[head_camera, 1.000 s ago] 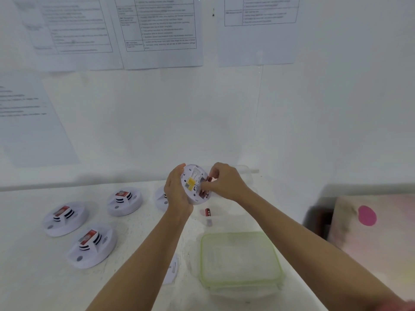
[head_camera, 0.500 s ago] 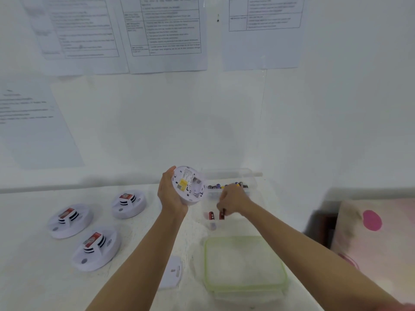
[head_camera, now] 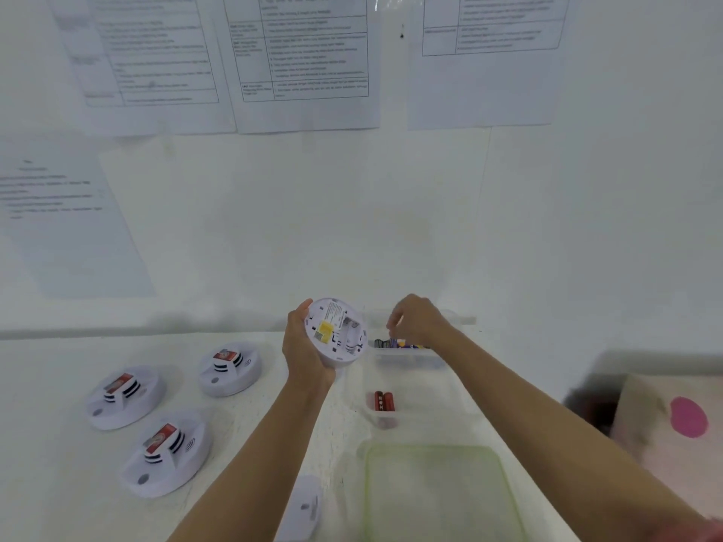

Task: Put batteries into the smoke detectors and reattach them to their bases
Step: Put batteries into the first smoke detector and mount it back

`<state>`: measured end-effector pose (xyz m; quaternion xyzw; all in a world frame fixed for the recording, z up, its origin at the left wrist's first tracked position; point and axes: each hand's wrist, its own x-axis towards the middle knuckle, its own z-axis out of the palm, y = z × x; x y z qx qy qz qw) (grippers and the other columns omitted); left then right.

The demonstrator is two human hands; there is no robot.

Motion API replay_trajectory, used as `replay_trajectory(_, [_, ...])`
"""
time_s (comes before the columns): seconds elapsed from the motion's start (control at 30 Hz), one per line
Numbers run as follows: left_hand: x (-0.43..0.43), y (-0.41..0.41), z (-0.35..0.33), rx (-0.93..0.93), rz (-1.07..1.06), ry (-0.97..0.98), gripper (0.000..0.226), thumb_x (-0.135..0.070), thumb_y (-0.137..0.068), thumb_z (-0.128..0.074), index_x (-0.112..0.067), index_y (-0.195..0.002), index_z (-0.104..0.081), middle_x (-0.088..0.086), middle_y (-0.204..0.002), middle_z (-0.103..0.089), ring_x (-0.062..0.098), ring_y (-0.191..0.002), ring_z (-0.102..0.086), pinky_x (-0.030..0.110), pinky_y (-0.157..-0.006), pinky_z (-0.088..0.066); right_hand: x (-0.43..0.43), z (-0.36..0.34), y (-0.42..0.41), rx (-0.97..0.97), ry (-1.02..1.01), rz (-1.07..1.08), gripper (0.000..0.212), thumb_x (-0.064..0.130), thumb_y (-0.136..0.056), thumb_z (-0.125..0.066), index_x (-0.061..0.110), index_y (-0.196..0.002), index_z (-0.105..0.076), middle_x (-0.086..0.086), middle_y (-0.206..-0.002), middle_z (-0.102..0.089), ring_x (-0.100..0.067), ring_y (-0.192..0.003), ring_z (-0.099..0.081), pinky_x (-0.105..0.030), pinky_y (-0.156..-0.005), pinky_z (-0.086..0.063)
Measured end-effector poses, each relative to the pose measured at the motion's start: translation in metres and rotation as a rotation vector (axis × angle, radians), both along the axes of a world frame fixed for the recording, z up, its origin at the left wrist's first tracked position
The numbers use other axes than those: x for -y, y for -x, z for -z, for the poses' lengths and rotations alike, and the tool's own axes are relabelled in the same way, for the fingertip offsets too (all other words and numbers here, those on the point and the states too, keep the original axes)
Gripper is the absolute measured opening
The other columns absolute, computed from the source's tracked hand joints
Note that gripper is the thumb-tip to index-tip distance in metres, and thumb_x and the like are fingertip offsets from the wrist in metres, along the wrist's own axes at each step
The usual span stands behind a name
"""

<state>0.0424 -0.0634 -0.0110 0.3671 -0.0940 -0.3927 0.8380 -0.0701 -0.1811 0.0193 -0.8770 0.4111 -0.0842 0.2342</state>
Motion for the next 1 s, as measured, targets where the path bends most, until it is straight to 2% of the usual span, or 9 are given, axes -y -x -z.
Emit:
replay_trajectory(0.1, [0.009, -0.005, 0.000, 0.012, 0.027, 0.025, 0.034, -0.028, -0.091, -0.039, -0.023, -0.066, -0.061, 0.002, -0.079, -0.061, 0.024, -0.079, -0.058, 0.045, -0.088, -0.044, 0.017, 0.007, -0.018, -0.096, 0.025, -0.094, 0.030, 0.010, -0.088, -0.056, 0.004, -0.117, -0.062, -0.009, -0.126, -0.060, -0.023, -0.113, -0.057, -0.025, -0.090, -0.044])
replay_trajectory(0.2, [0.019, -0.011, 0.003, 0.032, 0.039, 0.050, 0.048, -0.027, -0.093, -0.036, -0.024, -0.054, -0.065, 0.000, -0.068, -0.065, 0.022, -0.072, -0.059, 0.038, -0.079, -0.048, 0.027, 0.023, -0.033, -0.295, 0.010, -0.195, 0.046, 0.025, -0.091, -0.057, 0.004, -0.131, -0.051, -0.011, -0.136, -0.051, -0.025, -0.124, -0.048, -0.029, -0.100, -0.039])
replay_trajectory(0.27, [0.022, -0.013, 0.005, 0.025, 0.055, 0.045, 0.045, -0.027, -0.092, -0.037, -0.023, -0.056, -0.064, 0.001, -0.069, -0.065, 0.022, -0.071, -0.060, 0.036, -0.074, -0.048, 0.031, 0.031, -0.039, -0.373, -0.010, -0.212, 0.048, 0.028, -0.091, -0.056, 0.002, -0.131, -0.051, -0.013, -0.131, -0.055, -0.027, -0.119, -0.053, -0.030, -0.096, -0.042])
replay_trajectory(0.43, [0.027, -0.019, 0.011, 0.034, 0.071, 0.034, 0.025, -0.030, -0.091, -0.036, -0.015, -0.099, -0.055, 0.008, -0.097, -0.062, 0.029, -0.092, -0.058, 0.041, -0.084, -0.047, 0.037, 0.037, -0.045, -0.425, -0.023, -0.223, 0.033, 0.014, -0.087, -0.058, 0.000, -0.116, -0.061, -0.013, -0.103, -0.064, -0.022, -0.075, -0.054, -0.028, -0.060, -0.046])
replay_trajectory(0.53, [0.030, -0.019, 0.013, 0.057, 0.065, 0.064, 0.025, -0.027, -0.093, -0.033, -0.015, -0.093, -0.054, 0.009, -0.094, -0.062, 0.028, -0.089, -0.058, 0.039, -0.080, -0.049, 0.040, 0.036, -0.045, -0.377, -0.031, -0.235, 0.033, 0.011, -0.083, -0.062, -0.003, -0.113, -0.060, -0.016, -0.112, -0.061, -0.023, -0.085, -0.056, -0.034, -0.077, -0.050])
replay_trajectory(0.67, [0.031, -0.019, 0.014, 0.087, 0.071, 0.063, 0.029, -0.027, -0.092, -0.032, -0.012, -0.091, -0.057, 0.010, -0.094, -0.063, 0.028, -0.088, -0.059, 0.039, -0.081, -0.049, 0.039, 0.038, -0.045, -0.271, -0.013, -0.245, 0.011, 0.006, -0.079, -0.063, 0.007, -0.084, -0.053, -0.004, -0.084, -0.051, -0.018, -0.075, -0.048, -0.025, -0.061, -0.041])
replay_trajectory(0.77, [0.031, -0.018, 0.014, 0.087, 0.055, 0.049, 0.028, -0.026, -0.091, -0.032, -0.011, -0.099, -0.054, 0.008, -0.092, -0.062, 0.026, -0.085, -0.060, 0.035, -0.074, -0.052, 0.036, 0.041, -0.044, -0.160, 0.014, -0.250, 0.029, 0.005, -0.077, -0.062, 0.018, -0.063, -0.040, 0.004, -0.074, -0.046, -0.020, -0.080, -0.046, -0.022, -0.057, -0.038])
replay_trajectory(0.87, [0.028, -0.016, 0.012, 0.069, 0.059, 0.048, 0.025, -0.026, -0.091, -0.032, -0.014, -0.105, -0.049, 0.008, -0.094, -0.060, 0.026, -0.086, -0.058, 0.036, -0.076, -0.051, 0.035, 0.044, -0.039, -0.019, -0.054, -0.204, 0.021, 0.005, -0.074, -0.066, 0.016, -0.071, -0.048, -0.008, -0.097, -0.060, -0.023, -0.080, -0.055, -0.028, -0.066, -0.044])
replay_trajectory(1.0, [0.025, -0.015, 0.011, 0.063, 0.040, 0.031, 0.023, -0.027, -0.091, -0.032, -0.015, -0.101, -0.050, 0.009, -0.100, -0.057, 0.029, -0.094, -0.054, 0.044, -0.089, -0.045, 0.035, 0.039, -0.027, 0.311, -0.273, -0.034, 0.025, -0.003, -0.069, -0.069, 0.015, -0.071, -0.051, -0.011, -0.084, -0.057, -0.018, -0.052, -0.053, -0.038, -0.065, -0.053])
